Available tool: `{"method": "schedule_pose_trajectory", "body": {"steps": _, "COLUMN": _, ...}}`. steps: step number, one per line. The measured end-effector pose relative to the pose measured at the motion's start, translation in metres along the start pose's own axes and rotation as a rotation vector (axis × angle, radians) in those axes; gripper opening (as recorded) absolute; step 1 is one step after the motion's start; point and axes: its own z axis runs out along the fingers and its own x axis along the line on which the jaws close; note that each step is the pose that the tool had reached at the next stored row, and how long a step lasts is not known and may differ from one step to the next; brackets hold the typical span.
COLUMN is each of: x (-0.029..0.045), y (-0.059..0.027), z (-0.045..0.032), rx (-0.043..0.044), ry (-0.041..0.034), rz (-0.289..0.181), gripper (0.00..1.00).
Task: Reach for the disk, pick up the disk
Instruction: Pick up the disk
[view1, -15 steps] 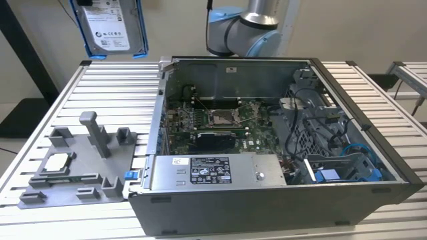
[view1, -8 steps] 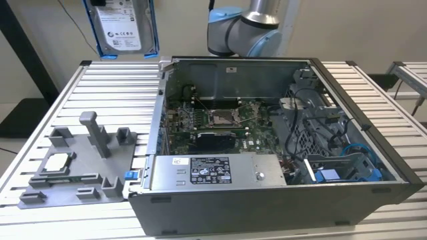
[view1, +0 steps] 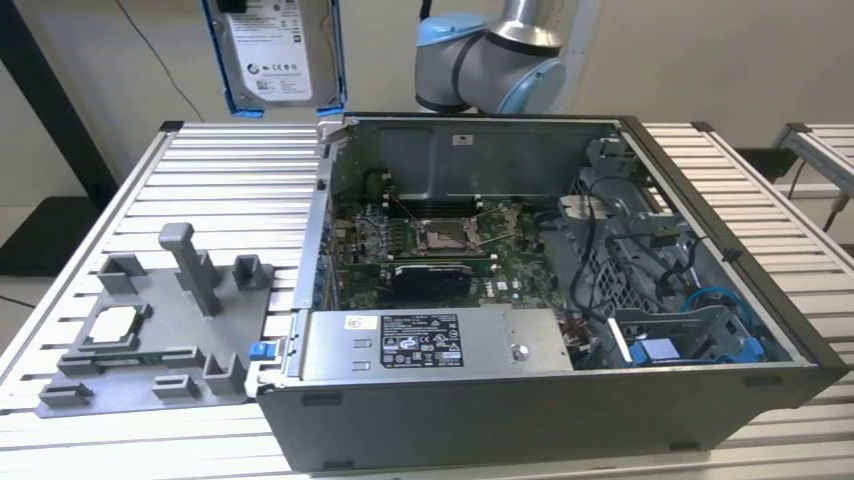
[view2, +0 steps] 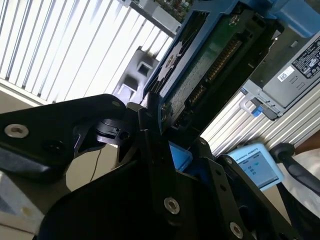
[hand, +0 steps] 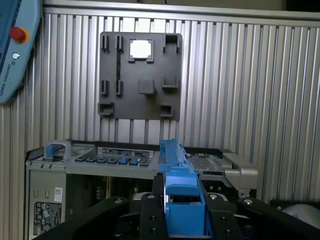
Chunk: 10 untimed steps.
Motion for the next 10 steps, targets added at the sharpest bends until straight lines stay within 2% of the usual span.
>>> {"method": "schedule_pose_trajectory", "body": {"steps": 10, "x": 0.001, "y": -0.0278, "z": -0.0003, "rx": 0.0, "ry": 0.0, "rz": 0.0, "gripper": 0.0}}
